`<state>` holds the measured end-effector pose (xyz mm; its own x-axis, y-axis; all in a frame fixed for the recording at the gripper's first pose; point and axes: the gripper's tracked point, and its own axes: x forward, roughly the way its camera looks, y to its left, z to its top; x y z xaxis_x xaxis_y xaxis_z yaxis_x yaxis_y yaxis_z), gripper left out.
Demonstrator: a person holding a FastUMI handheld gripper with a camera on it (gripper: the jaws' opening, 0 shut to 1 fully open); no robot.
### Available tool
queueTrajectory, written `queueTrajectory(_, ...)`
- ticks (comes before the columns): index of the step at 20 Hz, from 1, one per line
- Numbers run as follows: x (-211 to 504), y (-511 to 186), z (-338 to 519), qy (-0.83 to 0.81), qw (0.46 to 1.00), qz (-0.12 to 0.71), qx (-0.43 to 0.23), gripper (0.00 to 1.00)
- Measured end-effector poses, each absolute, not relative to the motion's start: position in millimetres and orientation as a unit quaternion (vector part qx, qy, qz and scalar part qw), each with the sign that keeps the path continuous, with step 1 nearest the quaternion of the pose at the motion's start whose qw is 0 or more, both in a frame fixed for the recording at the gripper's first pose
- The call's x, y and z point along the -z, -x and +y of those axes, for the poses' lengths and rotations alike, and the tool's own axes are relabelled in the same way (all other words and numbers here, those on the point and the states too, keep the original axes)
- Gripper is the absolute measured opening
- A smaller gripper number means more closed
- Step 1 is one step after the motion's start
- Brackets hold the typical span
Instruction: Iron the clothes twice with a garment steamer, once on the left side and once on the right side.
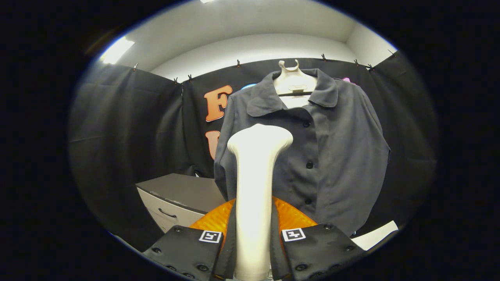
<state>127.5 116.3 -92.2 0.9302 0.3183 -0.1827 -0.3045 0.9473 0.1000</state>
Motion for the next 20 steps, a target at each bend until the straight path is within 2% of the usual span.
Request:
queueTrajectory(9, 107.3, -164.7, 120.4, -0.049, 0.984, 0.09, -0.143, 0.42)
queueTrajectory(20, 122.4, -176.9, 127.0, -0.045, 0.987, 0.097, -0.121, 0.42)
